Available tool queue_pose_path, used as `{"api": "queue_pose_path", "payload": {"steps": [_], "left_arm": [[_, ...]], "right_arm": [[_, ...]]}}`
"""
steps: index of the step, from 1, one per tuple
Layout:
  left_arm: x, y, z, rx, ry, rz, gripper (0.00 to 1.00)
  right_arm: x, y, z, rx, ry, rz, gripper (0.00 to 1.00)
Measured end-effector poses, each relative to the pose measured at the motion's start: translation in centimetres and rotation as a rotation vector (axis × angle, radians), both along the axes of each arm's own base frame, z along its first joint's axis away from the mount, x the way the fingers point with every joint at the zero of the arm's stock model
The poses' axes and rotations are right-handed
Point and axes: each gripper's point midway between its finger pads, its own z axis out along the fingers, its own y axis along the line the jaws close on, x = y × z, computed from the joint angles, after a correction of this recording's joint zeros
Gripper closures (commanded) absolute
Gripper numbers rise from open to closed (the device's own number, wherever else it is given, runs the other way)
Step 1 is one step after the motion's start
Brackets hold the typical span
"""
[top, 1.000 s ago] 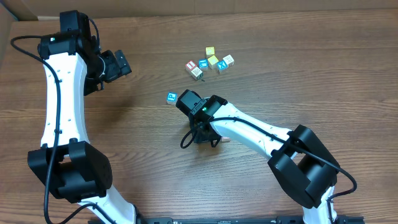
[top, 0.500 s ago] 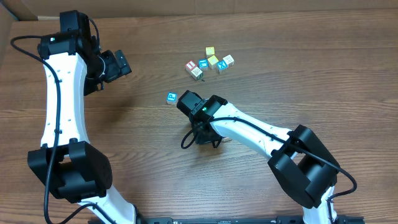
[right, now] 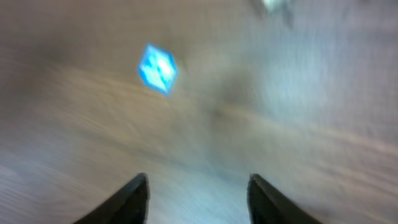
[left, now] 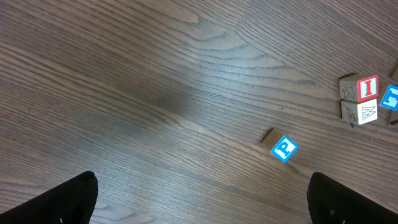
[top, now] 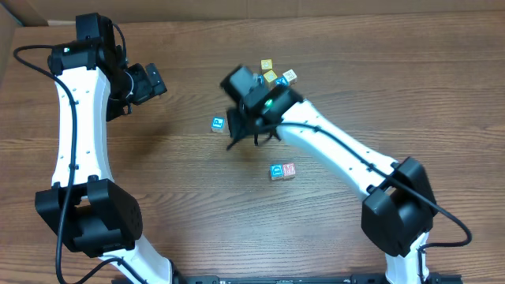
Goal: Flip 4 blocks
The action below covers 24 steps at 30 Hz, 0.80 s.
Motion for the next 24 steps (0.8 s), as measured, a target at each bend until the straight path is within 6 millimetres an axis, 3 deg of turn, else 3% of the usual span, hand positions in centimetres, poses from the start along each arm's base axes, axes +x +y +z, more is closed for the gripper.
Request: {"api": "queue_pose_path", "payload": {"steps": [3, 8, 12, 13, 19, 22, 24], "left_arm": [[0.0, 0.0, 0.0, 0.0, 0.0, 0.0, 0.0], [0.0, 0.0, 0.0, 0.0, 0.0, 0.0, 0.0], [0.0, 0.0, 0.0, 0.0, 0.0, 0.0, 0.0], [0.0, 0.0, 0.0, 0.0, 0.0, 0.0, 0.0], [0.0, 0.0, 0.0, 0.0, 0.0, 0.0, 0.0], [0.0, 0.0, 0.0, 0.0, 0.0, 0.0, 0.0], [0.0, 0.0, 0.0, 0.0, 0.0, 0.0, 0.0]], "right_arm": [[1.9, 0.6, 1.2, 0.082, -0.038, -0.038, 0.34], [2.4, 2.5, 0.8, 0.141, -0.046, -0.06, 0.24], [2.1, 4.3, -2.5, 0.095, -0.051, -0.058, 0.16], [1.9, 4.9, -4.3, 0.063, -0.055, -0.055, 0.14], [1.8, 6.5, -9.5, 0.009, -0.065, -0.048, 0.14], [2.4, 6.6, -10.5, 0.002, -0.082, -0.058, 0.16], [2.8, 6.6, -10.5, 0.0, -0.101, -0.07, 0.23]]}}
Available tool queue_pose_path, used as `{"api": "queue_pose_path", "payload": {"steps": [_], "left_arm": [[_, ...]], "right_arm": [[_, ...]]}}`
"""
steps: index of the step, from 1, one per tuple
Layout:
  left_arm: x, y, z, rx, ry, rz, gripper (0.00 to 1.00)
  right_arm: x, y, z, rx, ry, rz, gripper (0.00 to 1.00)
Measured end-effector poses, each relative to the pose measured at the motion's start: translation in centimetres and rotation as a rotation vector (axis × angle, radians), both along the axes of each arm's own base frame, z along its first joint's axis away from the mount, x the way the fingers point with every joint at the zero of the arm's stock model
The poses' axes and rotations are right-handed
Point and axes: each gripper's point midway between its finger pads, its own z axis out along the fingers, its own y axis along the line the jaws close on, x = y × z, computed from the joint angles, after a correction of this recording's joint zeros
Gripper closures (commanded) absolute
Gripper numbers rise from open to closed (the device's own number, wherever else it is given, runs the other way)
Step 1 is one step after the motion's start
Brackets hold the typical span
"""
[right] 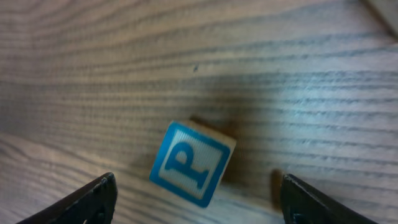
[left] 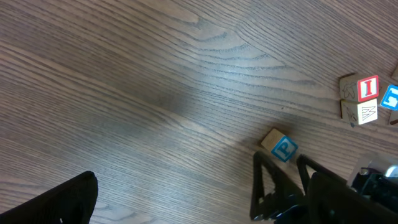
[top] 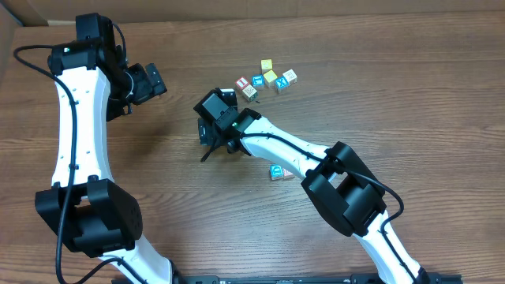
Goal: Flip 4 blocks
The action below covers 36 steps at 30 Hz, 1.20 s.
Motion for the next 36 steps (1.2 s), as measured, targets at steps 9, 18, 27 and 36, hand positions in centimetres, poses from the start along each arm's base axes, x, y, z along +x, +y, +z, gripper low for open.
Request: {"api": "queue_pose_path", "payload": {"steps": [9, 18, 27, 36], "left_arm": [[0.0, 0.0, 0.0, 0.0, 0.0, 0.0, 0.0], [0.0, 0.0, 0.0, 0.0, 0.0, 0.0, 0.0], [0.0, 0.0, 0.0, 0.0, 0.0, 0.0, 0.0], [0.0, 0.0, 0.0, 0.0, 0.0, 0.0, 0.0]], "right_arm": [[1.1, -0.1, 0.6, -0.002, -0.057, -0.034, 0.39], [1.5, 0.1, 0.9, 0.01, -0.078, -0.04, 0.39], [1.7, 0.1, 0.8, 0.034, -0.054, -0.035, 0.39], [1.2, 0.4, -1.3, 0.02, -0.026, -0.019, 0.55]]}}
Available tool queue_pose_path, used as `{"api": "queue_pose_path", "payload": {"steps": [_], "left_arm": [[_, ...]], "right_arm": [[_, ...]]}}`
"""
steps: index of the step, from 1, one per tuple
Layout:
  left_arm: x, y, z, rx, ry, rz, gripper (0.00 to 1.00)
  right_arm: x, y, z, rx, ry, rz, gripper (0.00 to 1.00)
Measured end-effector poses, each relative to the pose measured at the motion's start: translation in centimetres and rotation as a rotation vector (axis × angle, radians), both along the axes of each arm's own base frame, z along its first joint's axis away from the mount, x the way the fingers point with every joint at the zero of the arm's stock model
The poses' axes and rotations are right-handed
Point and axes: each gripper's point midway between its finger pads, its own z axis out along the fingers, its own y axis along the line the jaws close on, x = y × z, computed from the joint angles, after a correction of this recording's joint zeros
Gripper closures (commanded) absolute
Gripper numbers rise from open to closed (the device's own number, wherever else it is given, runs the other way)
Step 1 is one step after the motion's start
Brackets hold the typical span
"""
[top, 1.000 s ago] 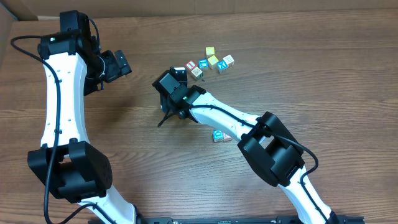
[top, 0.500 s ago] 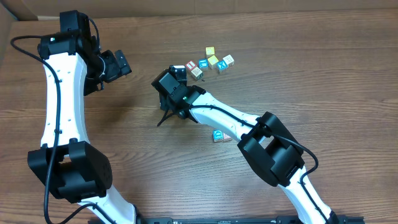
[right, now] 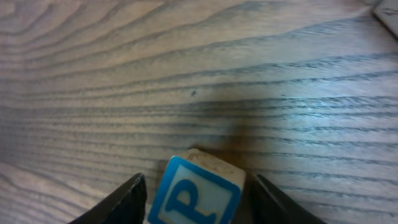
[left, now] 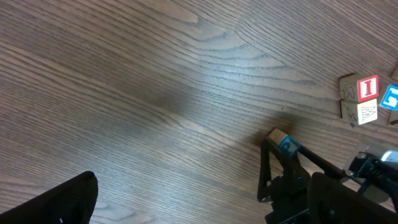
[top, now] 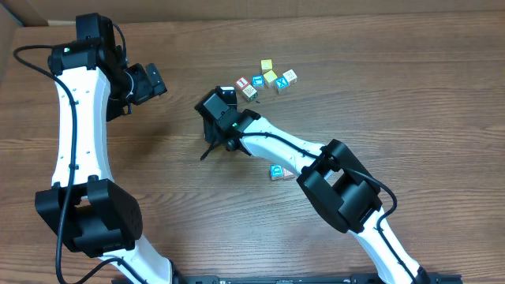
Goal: Flip 4 blocks
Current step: 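Lift the P block, rotate it, and carry it toward the front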
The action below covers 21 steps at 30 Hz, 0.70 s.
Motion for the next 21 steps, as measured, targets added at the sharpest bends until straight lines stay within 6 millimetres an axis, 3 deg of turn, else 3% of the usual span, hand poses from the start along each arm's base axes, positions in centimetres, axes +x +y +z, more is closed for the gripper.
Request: {"api": "queue_pose_path", "payload": {"steps": [3, 8, 12, 17, 19, 21], "left_arm": [[0.0, 0.0, 0.0, 0.0, 0.0, 0.0, 0.0], [0.0, 0.0, 0.0, 0.0, 0.0, 0.0, 0.0], [0.0, 0.0, 0.0, 0.0, 0.0, 0.0, 0.0], [0.0, 0.0, 0.0, 0.0, 0.0, 0.0, 0.0], [0.0, 0.0, 0.0, 0.0, 0.0, 0.0, 0.0], [0.0, 0.0, 0.0, 0.0, 0.0, 0.0, 0.0]], "right_arm": [[-0.5, -0.5, -0.2, -0.029, 0.027, 0.004, 0.74], [-1.5, -2.4, 1.7, -0.072, 0.08, -0.005, 0.77], [-2.2, -3.9, 6.5, -0.061, 0.079, -0.013, 0.75], [-4.8, -6.2, 13.1, -0.053, 0.089, -0.004, 0.72], [-6.0, -7.0, 14.5, -0.056, 0.114, 0.004, 0.71], [-7.2, -7.5, 14.5, -0.071, 0.158, 0.016, 0.71]]}}
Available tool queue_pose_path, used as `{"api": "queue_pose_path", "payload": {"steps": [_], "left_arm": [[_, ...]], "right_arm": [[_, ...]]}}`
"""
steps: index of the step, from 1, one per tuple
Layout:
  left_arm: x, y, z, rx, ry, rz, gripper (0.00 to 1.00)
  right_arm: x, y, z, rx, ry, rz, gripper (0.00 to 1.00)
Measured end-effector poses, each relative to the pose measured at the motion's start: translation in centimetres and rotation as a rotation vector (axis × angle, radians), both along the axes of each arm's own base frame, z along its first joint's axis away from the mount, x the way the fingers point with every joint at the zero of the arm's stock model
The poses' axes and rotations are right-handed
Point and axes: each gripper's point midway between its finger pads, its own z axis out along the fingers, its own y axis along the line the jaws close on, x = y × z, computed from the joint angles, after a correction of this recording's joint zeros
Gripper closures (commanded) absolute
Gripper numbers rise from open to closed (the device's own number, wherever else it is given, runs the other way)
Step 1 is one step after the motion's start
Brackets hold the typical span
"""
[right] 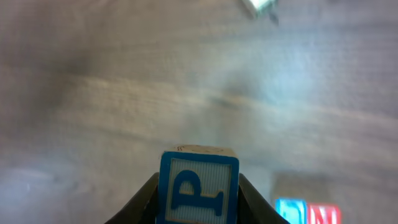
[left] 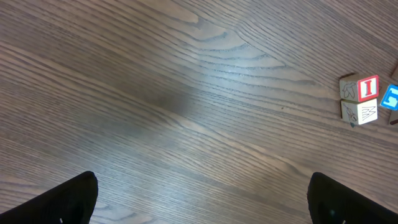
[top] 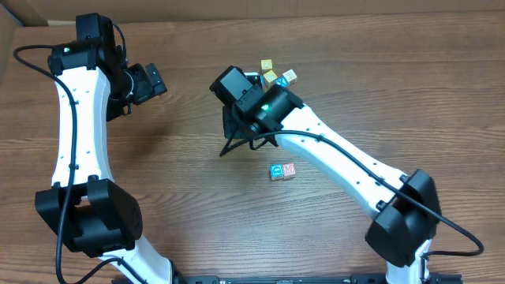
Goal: Flip 4 blocks
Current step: 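Lift the P block, rotate it, and carry it toward the front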
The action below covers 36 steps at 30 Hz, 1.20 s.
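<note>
My right gripper (right: pixel 198 199) is shut on a wooden block with a blue letter P (right: pixel 198 186) and holds it above the table; in the overhead view the right gripper (top: pixel 241 140) hangs over the table's middle. Below it lie a blue block (right: pixel 289 211) and a red block (right: pixel 323 213) side by side, the same pair (top: pixel 282 171) in the overhead view. A cluster of several blocks (top: pixel 274 76) sits at the back. My left gripper (left: pixel 202 199) is open over bare wood at the far left, with a red I block (left: pixel 368 87) at its view's right edge.
The wooden table (top: pixel 394 95) fills the view. A cardboard edge (top: pixel 8 31) shows at the back left corner. The right arm (top: pixel 347 170) stretches across the middle right of the table.
My right gripper, then down on the table with its fingers around the P block, now holds that block lifted and has shifted right, over the blue and red pair. The left arm is unchanged.
At first my right gripper was open in the air with the P block lying on the table. Then it was low beside that block, then with its fingers around it. Now the block is shut in the gripper and off the table.
</note>
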Motion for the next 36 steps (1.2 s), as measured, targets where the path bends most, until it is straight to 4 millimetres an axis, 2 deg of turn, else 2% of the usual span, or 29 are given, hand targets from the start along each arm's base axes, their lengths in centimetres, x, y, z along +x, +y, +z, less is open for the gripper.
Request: {"api": "queue_pose_path", "payload": {"steps": [3, 8, 9, 10, 11, 12, 15, 21, 24, 27, 32, 34, 36], "left_arm": [[0.0, 0.0, 0.0, 0.0, 0.0, 0.0, 0.0], [0.0, 0.0, 0.0, 0.0, 0.0, 0.0, 0.0], [0.0, 0.0, 0.0, 0.0, 0.0, 0.0, 0.0], [0.0, 0.0, 0.0, 0.0, 0.0, 0.0, 0.0], [0.0, 0.0, 0.0, 0.0, 0.0, 0.0, 0.0], [0.0, 0.0, 0.0, 0.0, 0.0, 0.0, 0.0], [0.0, 0.0, 0.0, 0.0, 0.0, 0.0, 0.0], [0.0, 0.0, 0.0, 0.0, 0.0, 0.0, 0.0], [0.0, 0.0, 0.0, 0.0, 0.0, 0.0, 0.0], [0.0, 0.0, 0.0, 0.0, 0.0, 0.0, 0.0], [0.0, 0.0, 0.0, 0.0, 0.0, 0.0, 0.0], [0.0, 0.0, 0.0, 0.0, 0.0, 0.0, 0.0], [0.0, 0.0, 0.0, 0.0, 0.0, 0.0, 0.0]], "right_arm": [[-1.7, -0.5, -1.8, -0.034, 0.076, 0.018, 0.7], [-4.9, -0.9, -6.1, -0.099, 0.169, 0.062, 0.7], [-5.5, -0.8, -6.8, -0.106, 0.18, 0.071, 0.61], [-6.0, -0.7, -7.6, -0.111, 0.19, 0.08, 0.37], [-6.4, -0.5, -8.2, -0.114, 0.195, 0.088, 0.21], [-6.8, -0.4, -8.7, -0.117, 0.199, 0.1, 0.15], [-7.4, -0.2, -9.6, -0.125, 0.207, 0.117, 0.1], [-7.0, 0.1, -9.5, -0.109, 0.193, 0.115, 0.11], [-7.0, 0.2, -9.5, -0.108, 0.193, 0.116, 0.18], [-7.1, 0.8, -9.4, -0.078, 0.199, 0.126, 0.35], [-7.3, 2.7, -9.6, 0.0, 0.191, 0.159, 0.83], [-7.8, 3.2, -10.1, 0.015, 0.191, 0.171, 0.96], [-8.5, 3.8, -10.6, 0.025, 0.191, 0.189, 0.96]]}}
